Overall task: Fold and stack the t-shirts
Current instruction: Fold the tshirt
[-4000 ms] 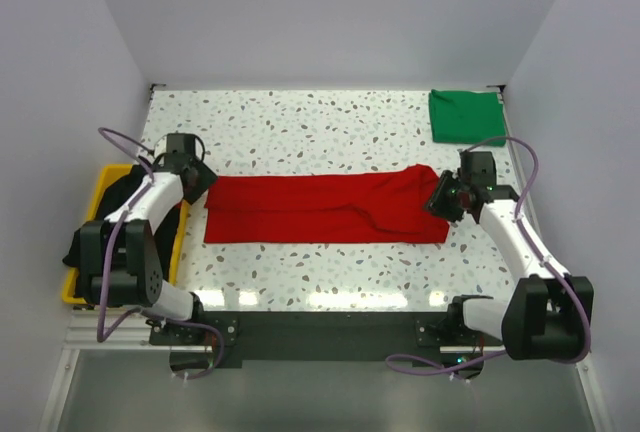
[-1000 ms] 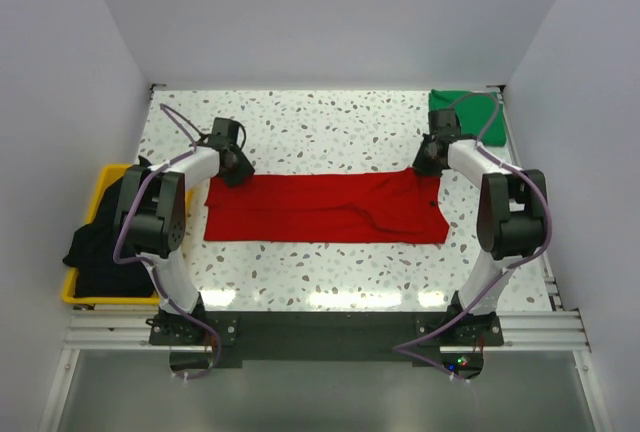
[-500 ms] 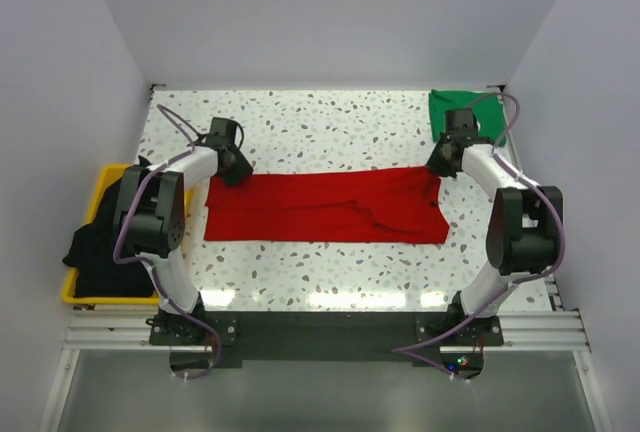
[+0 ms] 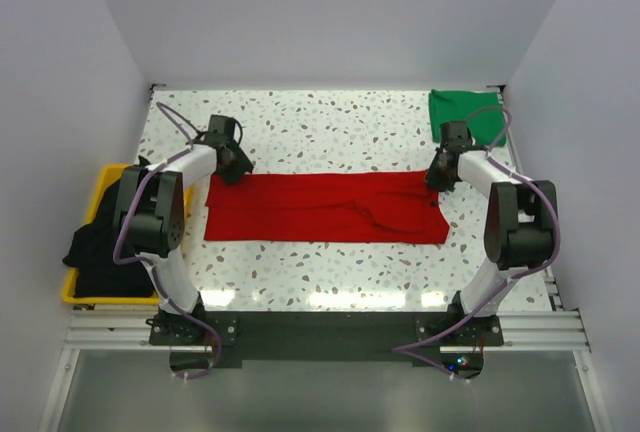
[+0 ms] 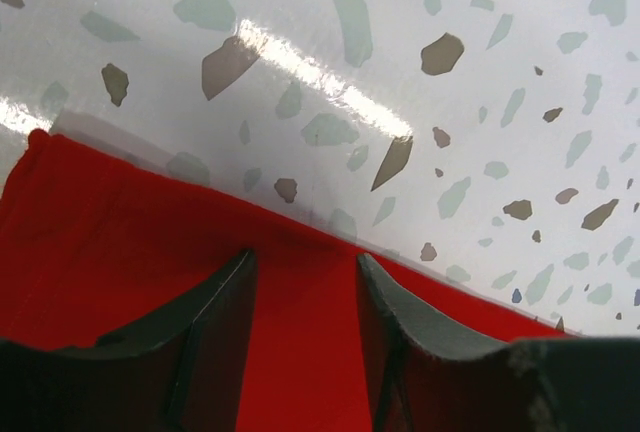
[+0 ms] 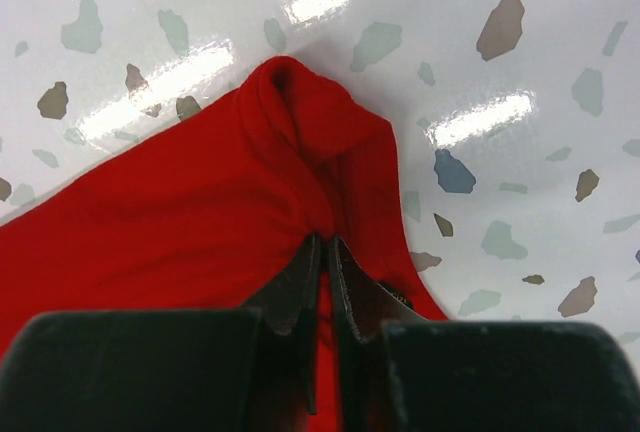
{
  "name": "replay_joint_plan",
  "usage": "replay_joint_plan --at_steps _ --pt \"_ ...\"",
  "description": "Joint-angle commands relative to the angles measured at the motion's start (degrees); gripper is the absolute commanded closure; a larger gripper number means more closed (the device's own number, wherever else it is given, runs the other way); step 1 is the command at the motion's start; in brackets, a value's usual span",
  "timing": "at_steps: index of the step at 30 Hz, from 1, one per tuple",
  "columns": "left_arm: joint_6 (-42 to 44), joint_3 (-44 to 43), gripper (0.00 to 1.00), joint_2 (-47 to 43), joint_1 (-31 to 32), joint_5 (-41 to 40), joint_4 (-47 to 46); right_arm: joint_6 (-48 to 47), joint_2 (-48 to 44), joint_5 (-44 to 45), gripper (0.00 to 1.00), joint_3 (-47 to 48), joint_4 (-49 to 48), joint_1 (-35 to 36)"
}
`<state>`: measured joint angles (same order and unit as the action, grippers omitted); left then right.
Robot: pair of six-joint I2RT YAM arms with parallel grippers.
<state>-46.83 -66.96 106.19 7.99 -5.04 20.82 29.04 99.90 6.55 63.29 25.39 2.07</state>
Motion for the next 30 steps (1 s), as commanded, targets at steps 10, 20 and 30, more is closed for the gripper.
replay_joint_plan --at_steps 10,20,30 --pt "2.62 4.72 0.48 -13.46 0.09 -0.94 -1.74 0.40 -11.72 -0.22 0.65 -1.67 0.10 0.48" --pt "2.88 20.28 0.73 -21.55 6.33 -1.64 -7.37 4.89 -13.59 0.05 0.65 -5.80 -3.76 11.55" --pt "4.11 24.86 0.82 -20.33 17.22 -10.86 -6.14 4.27 -1.31 1.89 0.66 -3.71 -4.29 11.47"
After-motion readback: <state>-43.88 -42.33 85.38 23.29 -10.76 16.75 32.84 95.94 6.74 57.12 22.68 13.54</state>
